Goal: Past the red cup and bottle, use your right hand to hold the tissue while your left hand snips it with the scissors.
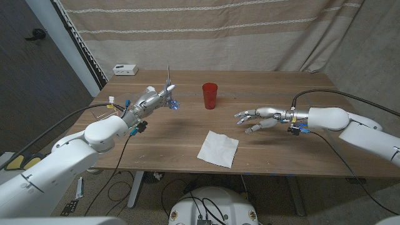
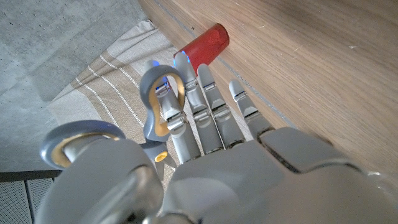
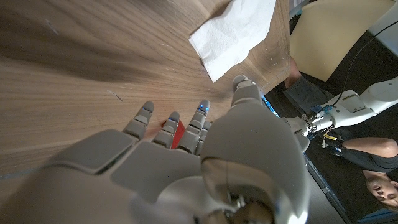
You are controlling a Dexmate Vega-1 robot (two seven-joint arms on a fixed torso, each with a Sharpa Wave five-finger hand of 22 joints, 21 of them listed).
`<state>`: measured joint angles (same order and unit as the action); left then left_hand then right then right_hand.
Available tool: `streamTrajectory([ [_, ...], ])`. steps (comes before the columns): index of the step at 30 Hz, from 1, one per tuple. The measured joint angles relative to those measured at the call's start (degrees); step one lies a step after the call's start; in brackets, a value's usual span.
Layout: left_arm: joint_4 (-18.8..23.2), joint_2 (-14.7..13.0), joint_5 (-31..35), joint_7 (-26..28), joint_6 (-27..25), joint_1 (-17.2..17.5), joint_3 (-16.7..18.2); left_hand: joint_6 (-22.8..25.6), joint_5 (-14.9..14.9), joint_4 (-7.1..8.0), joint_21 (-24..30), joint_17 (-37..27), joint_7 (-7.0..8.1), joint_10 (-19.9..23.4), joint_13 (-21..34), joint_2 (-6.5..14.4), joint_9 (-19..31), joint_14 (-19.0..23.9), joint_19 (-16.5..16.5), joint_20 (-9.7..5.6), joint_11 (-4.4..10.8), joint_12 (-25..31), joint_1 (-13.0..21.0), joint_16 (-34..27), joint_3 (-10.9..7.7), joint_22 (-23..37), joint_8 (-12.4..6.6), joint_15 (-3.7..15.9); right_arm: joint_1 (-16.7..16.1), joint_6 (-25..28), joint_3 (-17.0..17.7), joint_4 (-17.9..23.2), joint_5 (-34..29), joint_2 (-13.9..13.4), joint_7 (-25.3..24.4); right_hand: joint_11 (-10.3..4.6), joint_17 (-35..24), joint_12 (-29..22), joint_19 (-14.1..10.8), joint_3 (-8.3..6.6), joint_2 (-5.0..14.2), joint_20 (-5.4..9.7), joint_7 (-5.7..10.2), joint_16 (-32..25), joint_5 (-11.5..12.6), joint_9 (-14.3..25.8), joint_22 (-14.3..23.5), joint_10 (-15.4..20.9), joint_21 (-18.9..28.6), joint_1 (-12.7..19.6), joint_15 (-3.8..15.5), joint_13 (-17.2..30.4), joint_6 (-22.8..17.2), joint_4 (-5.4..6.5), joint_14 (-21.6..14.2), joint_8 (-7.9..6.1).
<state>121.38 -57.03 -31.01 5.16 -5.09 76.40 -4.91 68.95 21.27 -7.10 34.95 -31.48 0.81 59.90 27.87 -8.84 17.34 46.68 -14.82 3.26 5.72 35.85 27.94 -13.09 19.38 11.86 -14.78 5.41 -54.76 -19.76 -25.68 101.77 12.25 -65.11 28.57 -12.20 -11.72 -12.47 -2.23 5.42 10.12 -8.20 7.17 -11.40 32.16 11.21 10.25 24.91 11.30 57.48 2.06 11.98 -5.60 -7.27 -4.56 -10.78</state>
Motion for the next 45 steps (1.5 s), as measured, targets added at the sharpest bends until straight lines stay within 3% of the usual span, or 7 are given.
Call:
streamTrajectory([
  [26,-0.4,1.0,-0.6,0.5,-0.1,0.0,0.0,0.0,0.0,0.24,-0.2,0.0,0.0,0.0,-0.8,0.3,-0.1,0.0,-0.2,-0.21,-0.03,0.0,0.3,0.0,-0.24,0.0,0.02,0.0,1.9,1.1,-2.9,0.5,-4.0,1.6,2.0,-0.08,0.3,0.8,1.4,-0.47,-0.54,0.22,0.09,0.4,0.0,0.0,0.0,-3.6,0.0,0.5,-0.32,0.0,4.0,0.47,3.2,0.41],
  [36,-0.4,1.0,-0.9,0.5,-0.2,0.0,0.0,0.0,0.0,0.24,-0.2,0.0,0.01,0.0,-1.1,0.3,-0.1,0.2,-0.4,0.0,-0.01,0.2,0.3,0.0,-0.24,0.0,0.2,0.22,3.3,1.2,-4.4,0.0,-5.6,2.6,3.5,-0.08,0.5,1.2,1.9,-0.47,-0.76,0.31,-1.43,0.4,0.0,0.0,0.0,-6.4,0.0,0.7,-0.3,0.0,7.0,0.47,4.4,0.64],
  [45,-0.3,0.9,-1.1,0.5,-0.5,0.2,0.1,0.0,0.4,0.24,-0.2,0.0,0.01,0.0,-1.6,0.3,-0.1,0.3,-0.8,0.02,-0.01,0.2,0.3,0.0,-0.24,0.0,0.2,0.11,3.7,0.7,-5.4,-0.6,-6.1,3.7,3.5,0.02,0.5,1.3,2.2,0.02,-1.07,0.62,-1.12,0.4,0.0,0.0,0.0,-6.9,0.0,0.4,-0.31,0.0,7.3,0.96,4.4,0.64],
])
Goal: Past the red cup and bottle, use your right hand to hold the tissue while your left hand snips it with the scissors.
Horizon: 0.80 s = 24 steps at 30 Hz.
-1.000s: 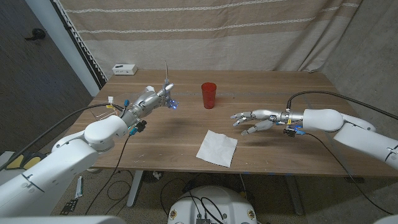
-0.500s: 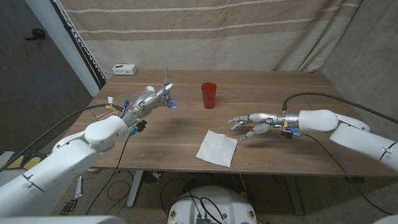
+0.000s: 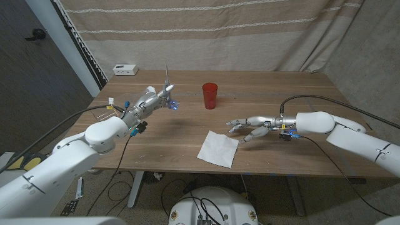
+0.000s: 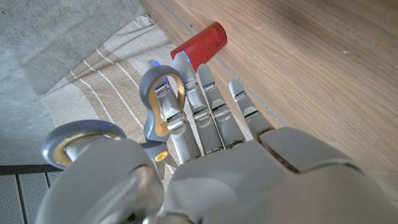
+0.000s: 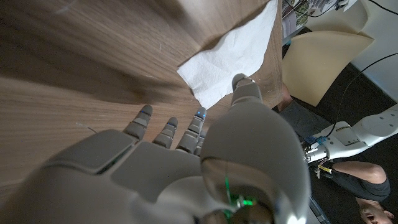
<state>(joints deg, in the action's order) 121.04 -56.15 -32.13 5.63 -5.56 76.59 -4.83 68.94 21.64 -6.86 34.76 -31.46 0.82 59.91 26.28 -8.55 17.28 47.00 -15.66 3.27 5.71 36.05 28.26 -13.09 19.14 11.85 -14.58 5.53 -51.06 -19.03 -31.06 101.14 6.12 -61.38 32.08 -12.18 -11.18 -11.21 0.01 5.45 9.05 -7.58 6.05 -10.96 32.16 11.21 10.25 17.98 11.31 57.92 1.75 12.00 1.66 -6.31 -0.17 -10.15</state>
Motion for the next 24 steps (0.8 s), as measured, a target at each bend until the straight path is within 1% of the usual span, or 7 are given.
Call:
streamTrajectory([
  [5,0.1,-0.1,0.0,0.0,0.0,0.2,0.2,0.0,0.0,0.0,0.0,0.1,0.0,0.0,0.0,-0.2,0.0,0.4,0.0,-0.05,0.0,0.0,0.2,0.0,0.0,0.0,-0.01,0.09,-0.1,-0.2,-0.2,-0.1,-0.2,0.4,-0.6,0.0,0.0,-0.3,0.0,0.25,-0.24,0.02,0.04,0.0,0.0,0.0,0.0,0.0,0.0,-0.2,0.0,0.0,0.0,0.25,0.0,-0.42],
  [6,0.1,-0.1,0.0,0.0,0.0,0.2,0.3,0.0,0.0,0.0,0.0,0.1,0.0,0.0,0.0,-0.2,0.0,0.6,-0.2,-0.22,0.0,0.0,0.2,0.0,0.0,0.0,-0.01,0.19,-0.2,-0.3,-0.3,-0.2,-0.3,0.5,-0.9,-0.01,0.0,-0.5,-0.3,0.31,-0.45,0.25,0.67,-0.2,0.0,0.0,0.0,0.0,0.0,-0.5,0.02,0.1,-0.7,0.31,0.0,-0.68],
  [9,0.2,-0.2,0.0,0.0,0.0,0.4,0.4,0.0,0.0,0.0,0.0,0.1,0.0,0.0,0.0,-0.2,0.0,0.8,-0.3,-0.32,-0.01,0.2,0.2,0.0,0.0,0.0,-0.02,0.4,-0.5,-0.4,-0.3,-0.4,-0.4,0.7,-1.4,-0.3,0.0,-0.7,-0.4,0.55,-0.68,0.43,1.48,-0.3,0.0,0.0,0.0,0.4,0.0,-0.7,0.0,0.1,-1.5,0.55,-0.4,-0.9],
  [15,0.4,-0.2,0.0,0.0,0.0,0.5,0.6,0.0,0.0,0.0,0.0,0.1,0.0,0.0,0.0,0.0,0.0,0.8,-0.3,-0.32,-0.01,0.2,0.5,0.0,0.0,0.0,0.05,0.4,-0.6,-0.6,-0.4,-0.5,-0.4,0.8,-1.9,-0.11,0.0,-1.1,-0.4,0.55,-0.91,0.43,1.65,-0.3,-0.4,0.0,0.0,0.6,0.0,-0.9,0.0,0.1,-1.7,0.55,-0.4,-0.9],
  [17,0.5,-0.3,0.0,0.0,0.0,0.5,0.6,0.0,0.0,0.0,0.0,0.1,0.0,0.0,0.0,0.0,0.0,0.8,-0.3,-0.32,-0.02,0.2,0.5,0.0,0.0,0.0,0.22,0.4,-0.6,-0.7,-0.4,-0.5,-0.2,0.8,-1.9,-0.11,0.0,-1.1,-0.4,0.79,-0.9,0.42,1.65,-0.3,-0.4,0.0,0.0,0.6,0.0,-0.9,0.0,0.1,-1.7,0.79,-0.4,-0.9],
  [18,0.5,-0.3,0.2,0.0,0.0,0.6,0.7,0.0,0.0,0.0,0.0,0.1,0.0,0.0,0.0,0.0,0.0,0.8,-0.3,-0.32,-0.02,0.2,0.4,0.0,0.0,0.0,0.22,0.4,-0.8,-0.7,-0.8,-1.3,-0.1,1.4,-1.8,-0.11,0.0,-1.1,-0.4,0.79,-0.9,0.42,1.65,-0.3,-0.4,-0.1,0.0,0.6,0.0,-0.9,0.0,0.1,-1.7,0.79,-0.4,-0.9],
  [24,0.7,-0.3,0.3,0.0,0.0,0.6,0.8,0.0,0.0,0.0,-0.2,0.1,0.0,0.1,0.0,0.0,0.0,0.8,-0.3,-0.31,-0.07,0.5,0.4,0.0,0.0,0.0,0.23,0.4,-0.7,-0.9,-1.3,-1.8,0.1,1.9,-1.4,-0.33,0.0,-1.1,-0.4,0.79,-0.9,0.42,1.32,-0.3,-0.4,-0.3,0.0,0.3,0.0,-0.9,0.0,0.0,-1.3,0.79,-0.4,-0.9],
])
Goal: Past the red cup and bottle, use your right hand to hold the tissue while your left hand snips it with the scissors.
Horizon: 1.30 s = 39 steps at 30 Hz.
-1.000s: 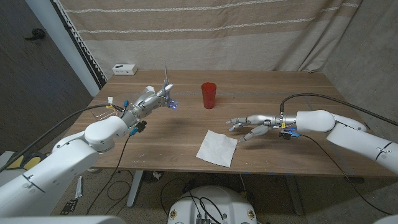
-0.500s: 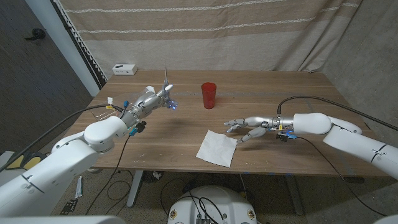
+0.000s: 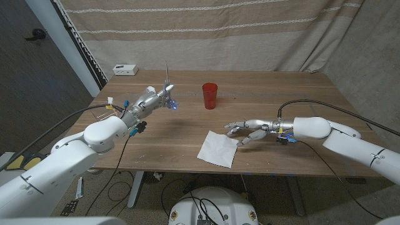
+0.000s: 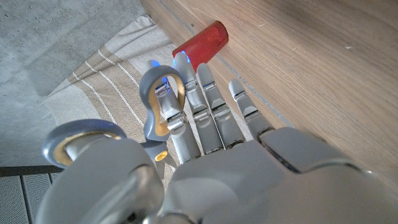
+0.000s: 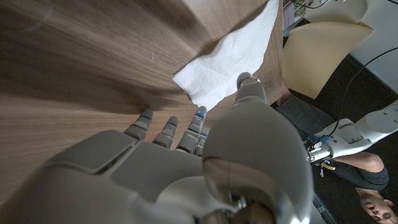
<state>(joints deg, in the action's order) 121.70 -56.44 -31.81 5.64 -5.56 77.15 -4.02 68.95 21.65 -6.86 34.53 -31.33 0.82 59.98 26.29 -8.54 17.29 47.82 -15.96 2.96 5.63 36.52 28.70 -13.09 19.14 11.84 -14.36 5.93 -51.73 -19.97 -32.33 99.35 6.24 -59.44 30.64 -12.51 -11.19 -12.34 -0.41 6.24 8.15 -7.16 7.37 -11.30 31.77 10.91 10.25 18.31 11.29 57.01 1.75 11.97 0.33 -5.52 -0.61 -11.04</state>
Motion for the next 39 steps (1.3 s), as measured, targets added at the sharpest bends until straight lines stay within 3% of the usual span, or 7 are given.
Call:
streamTrajectory([
  [2,0.0,0.0,0.1,0.0,0.0,0.0,0.0,0.0,0.0,0.0,0.0,0.0,0.0,-0.1,0.0,0.0,0.0,0.0,0.0,0.0,0.12,0.2,0.0,0.0,0.0,0.0,0.0,0.0,0.2,-0.1,-0.3,-0.3,0.0,0.4,0.1,0.03,0.0,0.0,0.0,0.18,0.01,0.02,-0.3,0.0,0.0,0.0,0.0,0.0,0.0,0.0,0.0,0.0,0.3,0.18,0.0,0.0],
  [6,0.1,0.0,0.3,0.1,0.0,0.0,0.1,0.0,0.0,0.0,0.0,0.0,0.0,-0.2,0.0,0.0,0.0,0.0,0.0,0.0,0.2,0.2,0.0,0.0,0.0,0.0,0.0,0.0,0.7,-0.4,-0.8,-1.0,-0.2,1.1,0.2,0.03,0.0,0.0,-1.5,0.47,0.39,2.82,-0.3,0.0,-0.2,0.0,0.0,-0.6,0.4,-0.4,0.21,0.0,0.3,0.46,-0.2,0.0],
  [9,0.2,0.1,0.4,0.1,0.0,0.0,0.2,0.0,0.0,0.0,0.0,0.0,0.0,-0.2,-0.3,0.0,0.0,0.0,0.2,-0.22,0.2,0.2,0.0,0.0,0.0,0.0,0.0,0.0,0.9,-0.9,-1.0,-1.3,-0.5,1.4,0.4,0.03,0.0,0.0,-2.1,0.47,0.39,3.5,-0.3,-0.4,-0.2,0.0,0.0,-0.6,0.4,-0.4,0.17,0.1,0.3,0.47,-0.4,0.0],
  [26,0.3,0.4,0.7,0.3,0.1,0.3,0.7,0.0,0.0,0.24,-0.2,0.0,0.0,-0.2,-0.2,0.0,0.0,0.0,0.2,-0.21,0.18,0.2,0.0,0.0,0.24,0.0,-0.05,0.0,1.8,-4.6,-1.9,-2.7,-6.6,2.5,-2.0,-0.14,0.0,-0.5,-2.2,0.45,-0.01,3.68,0.73,-0.4,-0.7,0.0,0.2,-0.5,0.5,0.0,0.3,0.2,0.1,0.45,-0.9,0.0],
  [33,-0.1,0.6,0.9,0.4,0.3,0.1,0.7,0.0,0.0,0.47,-0.2,0.0,0.0,-0.4,-0.3,0.0,0.0,0.0,0.2,-0.21,0.39,0.6,0.0,0.0,0.01,0.0,-0.17,0.0,1.8,-5.5,-2.4,-2.6,-10.4,3.0,-3.9,0.07,0.2,-0.5,-1.8,0.45,0.32,3.26,-0.08,-0.4,-0.7,0.0,0.1,-2.3,0.5,0.8,0.27,0.0,2.0,-0.02,-0.9,0.49],
  [39,-0.3,0.8,0.9,0.4,0.3,-0.1,0.7,0.0,0.0,0.47,-0.4,0.0,0.0,-0.4,-0.4,0.0,0.0,0.0,0.2,-0.21,0.41,0.6,0.0,0.0,0.01,0.0,-0.2,0.0,1.2,-5.7,-2.5,-2.1,-13.3,3.1,-5.8,0.23,0.1,-0.1,-0.7,0.45,0.32,2.77,-0.6,0.3,-0.7,0.0,0.1,-2.9,-0.1,0.8,0.11,0.0,2.7,-0.02,1.6,0.49],
])
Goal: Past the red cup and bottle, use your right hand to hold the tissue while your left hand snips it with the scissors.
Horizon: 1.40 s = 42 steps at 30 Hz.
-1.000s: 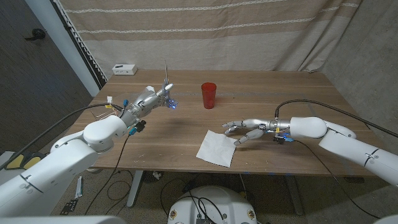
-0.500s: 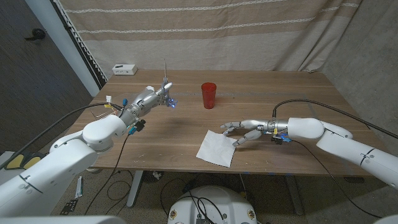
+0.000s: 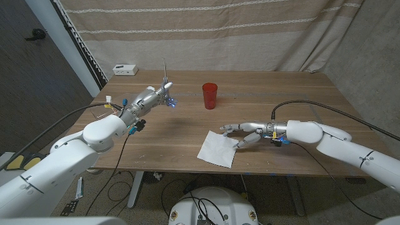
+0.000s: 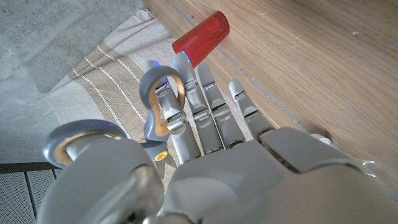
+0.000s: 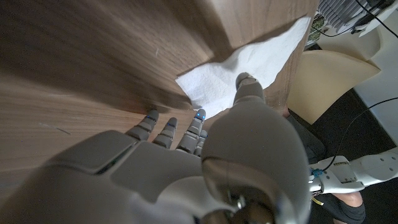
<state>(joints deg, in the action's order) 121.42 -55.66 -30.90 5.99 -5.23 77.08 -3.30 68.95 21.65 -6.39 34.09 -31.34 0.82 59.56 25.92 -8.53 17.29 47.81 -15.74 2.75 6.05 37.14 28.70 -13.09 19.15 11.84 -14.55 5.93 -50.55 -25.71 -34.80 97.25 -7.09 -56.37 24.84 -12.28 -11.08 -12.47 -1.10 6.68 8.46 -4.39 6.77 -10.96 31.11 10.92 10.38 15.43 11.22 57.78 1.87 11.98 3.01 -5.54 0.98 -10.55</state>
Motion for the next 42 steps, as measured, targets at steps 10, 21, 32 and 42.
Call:
streamTrajectory([
  [10,-0.2,0.2,0.0,0.1,0.1,-0.1,0.2,0.0,0.0,0.0,0.0,0.0,0.0,0.0,0.0,0.0,0.0,0.0,0.0,0.0,-0.01,0.0,0.0,0.5,0.0,0.0,-0.04,0.0,-0.9,0.0,-0.1,0.3,-3.4,0.5,-2.6,-0.1,0.0,0.0,0.4,0.27,0.0,0.41,0.0,0.0,0.0,0.0,0.0,-0.5,0.0,0.0,-0.11,0.1,0.6,0.28,0.3,-0.1],
  [21,-1.0,0.4,0.0,-0.2,0.4,-0.6,0.2,-0.2,0.5,0.0,-0.2,0.0,0.2,-0.3,0.2,0.4,0.0,0.0,0.2,-0.21,0.29,0.0,0.4,0.5,0.0,0.0,0.19,0.0,-1.3,0.0,-0.5,0.4,-7.5,1.0,-5.6,0.08,0.0,-1.9,0.0,0.89,-0.27,1.06,0.06,-0.8,0.0,0.0,0.0,3.0,0.0,-0.3,0.0,0.8,0.0,0.88,-1.1,-0.49],
  [32,-1.6,0.4,-0.1,-0.9,0.8,-0.9,-0.1,-0.2,0.5,0.24,-0.2,0.3,0.2,-0.3,-0.2,0.4,-0.2,0.0,0.2,-0.21,0.29,0.2,0.4,0.5,-0.24,0.0,0.19,0.0,-1.6,-0.2,-0.9,0.0,-10.4,1.6,-7.8,-0.12,-0.7,-5.8,-3.9,1.6,-0.08,4.34,0.57,-2.2,0.0,0.0,0.7,10.4,1.4,-0.9,0.21,3.1,-1.9,1.12,-4.8,-1.62],
  [42,-1.8,0.3,-0.2,-1.0,1.1,-1.0,-0.2,-0.2,0.5,0.24,-0.2,0.3,0.2,-0.3,-0.2,0.4,-0.3,0.0,0.2,-0.21,0.28,0.5,0.4,0.5,-0.25,0.0,0.17,0.0,-2.1,-1.1,-1.1,-1.2,-11.8,2.5,-10.2,-1.65,-2.1,-12.0,-5.5,-0.36,1.72,6.58,2.43,-5.0,0.0,0.0,1.2,18.7,2.8,3.7,0.39,7.7,-6.0,-0.44,-11.4,-2.66],
])
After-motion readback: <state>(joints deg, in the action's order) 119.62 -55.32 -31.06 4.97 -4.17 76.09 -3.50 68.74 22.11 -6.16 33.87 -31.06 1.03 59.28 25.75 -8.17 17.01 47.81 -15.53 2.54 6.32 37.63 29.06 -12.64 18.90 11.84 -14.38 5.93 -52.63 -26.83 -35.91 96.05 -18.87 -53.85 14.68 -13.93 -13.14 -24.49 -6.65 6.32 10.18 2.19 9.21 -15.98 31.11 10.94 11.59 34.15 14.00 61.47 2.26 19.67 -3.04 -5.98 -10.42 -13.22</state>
